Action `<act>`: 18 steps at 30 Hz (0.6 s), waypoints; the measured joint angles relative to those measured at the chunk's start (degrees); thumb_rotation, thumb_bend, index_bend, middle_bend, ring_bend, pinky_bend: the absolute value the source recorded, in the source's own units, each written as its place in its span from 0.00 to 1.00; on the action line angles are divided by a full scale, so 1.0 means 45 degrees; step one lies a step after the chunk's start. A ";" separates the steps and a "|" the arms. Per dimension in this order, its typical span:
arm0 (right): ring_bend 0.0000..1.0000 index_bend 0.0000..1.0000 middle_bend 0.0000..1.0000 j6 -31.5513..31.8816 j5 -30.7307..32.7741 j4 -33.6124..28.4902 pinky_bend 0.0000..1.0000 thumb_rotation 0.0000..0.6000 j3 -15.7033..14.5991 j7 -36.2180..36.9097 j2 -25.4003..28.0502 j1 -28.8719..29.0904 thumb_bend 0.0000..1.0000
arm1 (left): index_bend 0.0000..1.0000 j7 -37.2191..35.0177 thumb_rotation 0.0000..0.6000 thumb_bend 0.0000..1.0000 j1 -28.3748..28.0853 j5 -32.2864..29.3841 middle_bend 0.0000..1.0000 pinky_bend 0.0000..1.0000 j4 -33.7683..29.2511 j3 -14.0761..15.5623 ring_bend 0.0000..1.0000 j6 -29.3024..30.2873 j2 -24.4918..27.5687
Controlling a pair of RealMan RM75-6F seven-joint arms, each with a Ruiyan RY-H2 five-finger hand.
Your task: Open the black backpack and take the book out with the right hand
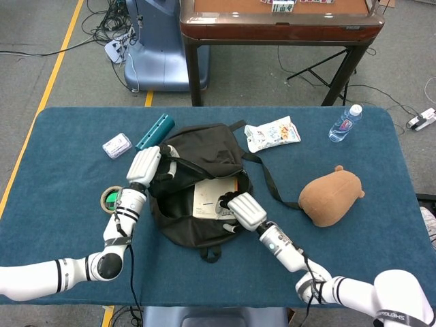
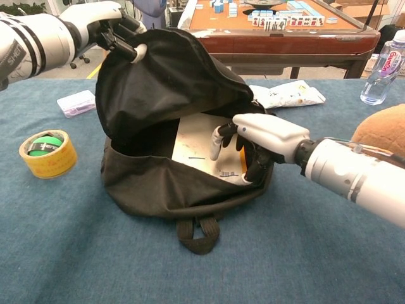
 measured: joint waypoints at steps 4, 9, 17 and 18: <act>0.24 0.41 0.32 -0.0104 0.0248 0.0501 0.33 1.00 -0.0112 -0.0349 -0.0454 0.0128 0.07 | 0.68 -0.0054 1.00 0.59 0.0040 0.0013 0.51 0.36 -0.0010 0.0053 0.46 0.0027 0.0051; 0.19 0.34 0.25 0.0039 0.0525 0.0944 0.33 1.00 -0.0143 -0.0698 -0.0833 0.0114 0.01 | 0.68 -0.0117 1.00 0.59 0.0082 0.0026 0.51 0.36 0.0031 0.0118 0.46 0.0026 0.0086; 0.19 0.33 0.25 0.0108 0.0956 0.1896 0.33 1.00 0.0211 -0.0650 -0.1568 0.0351 0.00 | 0.67 -0.0253 1.00 0.59 0.0091 -0.0131 0.51 0.36 0.0185 0.0056 0.46 0.0015 0.0093; 0.19 0.33 0.25 0.0115 0.1010 0.2050 0.33 1.00 0.0251 -0.0624 -0.1690 0.0390 0.00 | 0.67 -0.0247 1.00 0.59 0.0088 -0.0133 0.51 0.36 0.0207 0.0055 0.46 0.0014 0.0107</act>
